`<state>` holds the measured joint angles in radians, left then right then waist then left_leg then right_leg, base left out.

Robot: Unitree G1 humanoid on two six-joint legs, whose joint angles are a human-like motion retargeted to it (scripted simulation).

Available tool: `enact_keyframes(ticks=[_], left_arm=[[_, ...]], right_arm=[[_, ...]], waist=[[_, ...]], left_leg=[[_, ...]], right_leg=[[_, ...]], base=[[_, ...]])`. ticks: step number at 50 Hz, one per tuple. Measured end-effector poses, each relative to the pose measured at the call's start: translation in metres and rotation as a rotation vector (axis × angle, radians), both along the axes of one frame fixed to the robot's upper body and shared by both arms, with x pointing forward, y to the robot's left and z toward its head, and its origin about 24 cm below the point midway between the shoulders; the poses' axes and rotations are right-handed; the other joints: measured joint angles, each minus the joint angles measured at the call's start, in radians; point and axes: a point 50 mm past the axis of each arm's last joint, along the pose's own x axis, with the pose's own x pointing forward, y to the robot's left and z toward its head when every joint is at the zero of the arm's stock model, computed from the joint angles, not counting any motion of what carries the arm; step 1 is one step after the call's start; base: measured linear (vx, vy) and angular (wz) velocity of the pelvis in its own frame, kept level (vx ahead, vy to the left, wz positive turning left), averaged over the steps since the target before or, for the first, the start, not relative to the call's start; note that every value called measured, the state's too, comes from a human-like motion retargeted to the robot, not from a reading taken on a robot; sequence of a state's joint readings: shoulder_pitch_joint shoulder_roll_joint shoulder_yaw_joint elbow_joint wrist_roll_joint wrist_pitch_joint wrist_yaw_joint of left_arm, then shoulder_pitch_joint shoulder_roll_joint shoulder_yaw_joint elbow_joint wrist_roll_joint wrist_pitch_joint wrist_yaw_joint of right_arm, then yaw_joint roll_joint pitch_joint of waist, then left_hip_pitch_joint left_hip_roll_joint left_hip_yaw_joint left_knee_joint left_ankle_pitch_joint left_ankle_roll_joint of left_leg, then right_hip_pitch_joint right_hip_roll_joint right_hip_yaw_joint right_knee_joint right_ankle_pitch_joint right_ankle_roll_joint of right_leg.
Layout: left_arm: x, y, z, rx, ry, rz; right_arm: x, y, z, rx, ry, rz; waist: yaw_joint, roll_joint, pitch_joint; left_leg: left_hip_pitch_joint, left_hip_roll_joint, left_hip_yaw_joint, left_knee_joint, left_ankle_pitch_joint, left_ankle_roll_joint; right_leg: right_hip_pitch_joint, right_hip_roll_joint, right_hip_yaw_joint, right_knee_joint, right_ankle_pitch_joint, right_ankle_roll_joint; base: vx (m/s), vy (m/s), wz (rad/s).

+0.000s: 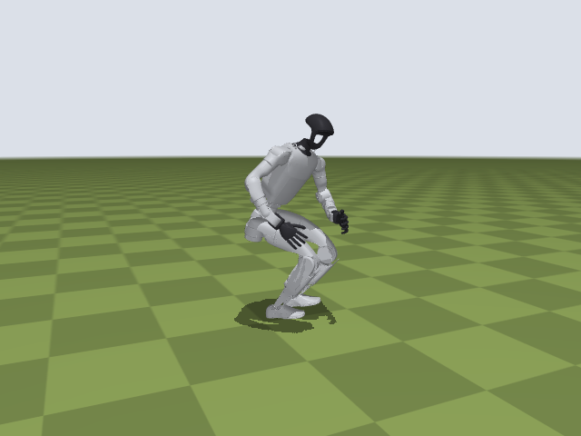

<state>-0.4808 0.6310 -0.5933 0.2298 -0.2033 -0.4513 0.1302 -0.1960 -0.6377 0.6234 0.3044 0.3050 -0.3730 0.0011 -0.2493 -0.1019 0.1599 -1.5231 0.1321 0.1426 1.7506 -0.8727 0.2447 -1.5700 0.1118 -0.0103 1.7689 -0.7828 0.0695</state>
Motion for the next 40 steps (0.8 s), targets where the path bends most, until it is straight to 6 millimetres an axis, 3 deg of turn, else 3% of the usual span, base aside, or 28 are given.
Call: enact_keyframes(ticks=[2,4,6,8,11,13,15,18,20,25,30,35,40], left_arm=[[-0.013,-0.039,0.075,-0.314,-0.266,-0.148],[-0.041,-0.063,0.13,-0.58,-0.457,-0.323],[-0.071,-0.074,0.163,-0.786,-0.574,-0.487],[-0.096,-0.076,0.176,-0.938,-0.626,-0.616],[-0.118,-0.071,0.178,-1.059,-0.641,-0.732],[-0.125,-0.065,0.172,-1.104,-0.627,-0.757],[-0.127,-0.057,0.164,-1.138,-0.599,-0.747],[-0.123,-0.045,0.152,-1.17,-0.553,-0.674],[-0.122,-0.034,0.141,-1.186,-0.516,-0.638],[-0.117,-0.016,0.117,-1.191,-0.447,-0.503],[-0.12,0.0,0.097,-1.196,-0.359,-0.459],[-0.127,0.012,0.089,-1.166,-0.303,-0.452],[-0.134,0.022,0.087,-1.043,-0.294,-0.422]], right_arm=[[-0.005,0.012,0.025,0.142,-0.081,0.027],[-0.013,0.014,0.04,0.218,-0.136,0.035],[-0.025,0.009,0.044,0.233,-0.174,0.018],[-0.04,-0.002,0.042,0.201,-0.205,-0.021],[-0.064,-0.023,0.033,0.092,-0.246,-0.11],[-0.08,-0.037,0.026,0.01,-0.275,-0.19],[-0.093,-0.049,0.02,-0.069,-0.304,-0.288],[-0.104,-0.063,0.014,-0.137,-0.337,-0.436],[-0.111,-0.069,0.012,-0.19,-0.396,-0.551],[-0.106,-0.079,0.022,-0.187,-0.512,-0.735],[-0.1,-0.077,0.037,-0.136,-0.625,-0.827],[-0.096,-0.071,0.053,-0.045,-0.692,-0.839],[-0.09,-0.06,0.067,0.031,-0.71,-0.766]], waist=[[0.007,0.002,-0.141],[-0.023,0.022,-0.212],[-0.076,0.065,-0.283],[-0.135,0.122,-0.357],[-0.196,0.207,-0.455],[-0.218,0.249,-0.506],[-0.23,0.276,-0.546],[-0.251,0.289,-0.583],[-0.241,0.287,-0.589],[-0.262,0.256,-0.618],[-0.234,0.197,-0.608],[-0.208,0.117,-0.569],[-0.181,0.052,-0.527]], left_leg=[[0.092,0.076,0.052,-0.127,0.018,-0.069],[0.241,0.127,0.117,-0.294,0.122,-0.155],[0.393,0.164,0.206,-0.468,0.259,-0.248],[0.541,0.174,0.301,-0.636,0.385,-0.335],[0.719,0.131,0.382,-0.847,0.59,-0.465],[0.813,0.065,0.412,-0.968,0.714,-0.503],[0.903,-0.025,0.436,-1.094,0.826,-0.506],[1.005,-0.118,0.457,-1.205,0.897,-0.506],[1.193,-0.228,0.465,-1.47,0.947,-0.506],[1.291,-0.331,0.473,-1.582,1.008,-0.506],[1.415,-0.418,0.427,-1.773,1.139,-0.506],[1.443,-0.433,0.369,-1.787,1.123,-0.506],[1.427,-0.403,0.356,-1.787,0.971,-0.505]], right_leg=[[0.041,0.04,0.025,-0.147,0.066,0.013],[0.16,0.028,0.029,-0.313,0.114,0.011],[0.268,-0.011,0.011,-0.47,0.154,0.003],[0.365,-0.06,-0.021,-0.611,0.187,0.0],[0.482,-0.129,-0.077,-0.771,0.236,0.011],[0.534,-0.176,-0.104,-0.84,0.264,0.033],[0.571,-0.228,-0.116,-0.878,0.285,0.062],[0.575,-0.299,-0.097,-0.844,0.263,0.095],[0.624,-0.316,-0.086,-0.846,0.222,0.11],[0.568,-0.4,0.002,-0.717,0.209,0.144],[0.56,-0.42,0.047,-0.655,0.262,0.182],[0.54,-0.414,0.075,-0.625,0.309,0.192],[0.493,-0.42,0.052,-0.616,0.266,0.168]], base=[[0.5,0.0,-1.6],[0.42,-0.02,-0.8],[0.4,-0.01,-0.16],[0.41,0.0,0.11],[0.38,0.02,-0.02],[0.27,0.14,-0.17],[0.19,0.22,-0.21],[0.08,0.15,-0.29],[0.14,0.14,-0.67],[-0.06,0.08,-0.34],[-0.15,0.06,-0.55],[-0.3,0.01,-0.46],[-0.34,-0.01,-0.35]])
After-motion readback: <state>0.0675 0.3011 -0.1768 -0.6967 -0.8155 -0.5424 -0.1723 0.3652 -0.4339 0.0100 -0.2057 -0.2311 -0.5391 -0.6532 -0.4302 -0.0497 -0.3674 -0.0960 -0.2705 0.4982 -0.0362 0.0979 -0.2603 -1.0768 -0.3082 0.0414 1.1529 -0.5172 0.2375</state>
